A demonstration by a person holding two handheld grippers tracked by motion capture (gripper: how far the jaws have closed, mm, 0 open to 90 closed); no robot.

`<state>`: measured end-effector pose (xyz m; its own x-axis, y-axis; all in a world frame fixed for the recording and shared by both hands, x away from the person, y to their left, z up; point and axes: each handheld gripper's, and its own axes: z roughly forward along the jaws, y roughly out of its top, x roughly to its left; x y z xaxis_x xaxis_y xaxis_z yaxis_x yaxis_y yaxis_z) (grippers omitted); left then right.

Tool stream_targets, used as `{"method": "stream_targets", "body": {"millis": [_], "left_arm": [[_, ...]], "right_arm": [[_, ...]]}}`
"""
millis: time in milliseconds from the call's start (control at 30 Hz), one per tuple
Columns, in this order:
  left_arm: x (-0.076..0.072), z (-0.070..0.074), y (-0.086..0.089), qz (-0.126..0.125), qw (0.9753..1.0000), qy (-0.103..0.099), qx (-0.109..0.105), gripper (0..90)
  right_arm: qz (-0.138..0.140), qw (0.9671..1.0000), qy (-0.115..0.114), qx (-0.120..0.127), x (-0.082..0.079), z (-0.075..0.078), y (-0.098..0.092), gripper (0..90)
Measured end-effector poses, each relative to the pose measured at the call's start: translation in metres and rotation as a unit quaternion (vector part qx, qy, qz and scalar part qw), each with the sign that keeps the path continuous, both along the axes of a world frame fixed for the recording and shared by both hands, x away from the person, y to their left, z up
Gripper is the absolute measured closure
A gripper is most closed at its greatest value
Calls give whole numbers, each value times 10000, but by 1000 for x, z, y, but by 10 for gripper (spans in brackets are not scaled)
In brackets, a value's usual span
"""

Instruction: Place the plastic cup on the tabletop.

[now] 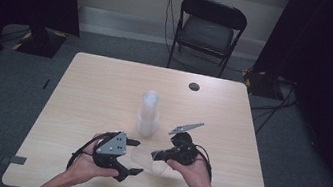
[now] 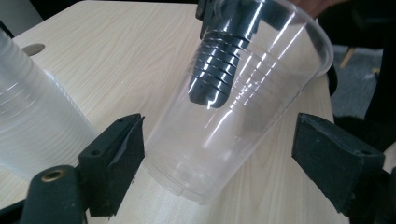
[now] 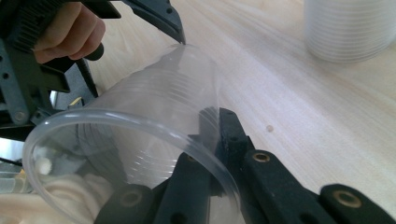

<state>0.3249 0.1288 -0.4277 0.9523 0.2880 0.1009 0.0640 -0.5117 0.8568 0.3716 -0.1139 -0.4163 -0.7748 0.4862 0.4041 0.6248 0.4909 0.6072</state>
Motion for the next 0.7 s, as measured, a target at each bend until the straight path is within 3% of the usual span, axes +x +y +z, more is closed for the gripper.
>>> {"method": "stream_targets", "body": {"millis": [300, 400, 467, 700], "left_arm": [[-6, -4, -8, -215, 9987, -288, 348, 194], [-6, -7, -10, -263, 9971, -472, 535, 214], [-7, -8, -11, -231, 9976, -433, 496, 240], [-8, -8, -17, -289, 9962, -568, 586, 240]], "right_arm": [[141, 9997, 153, -151, -1, -3, 8, 900], [170, 9996, 165, -158, 0, -4, 11, 900], [185, 9994, 208, -197, 0, -6, 13, 900], [161, 9992, 309, -216, -1, -7, 15, 900]]}}
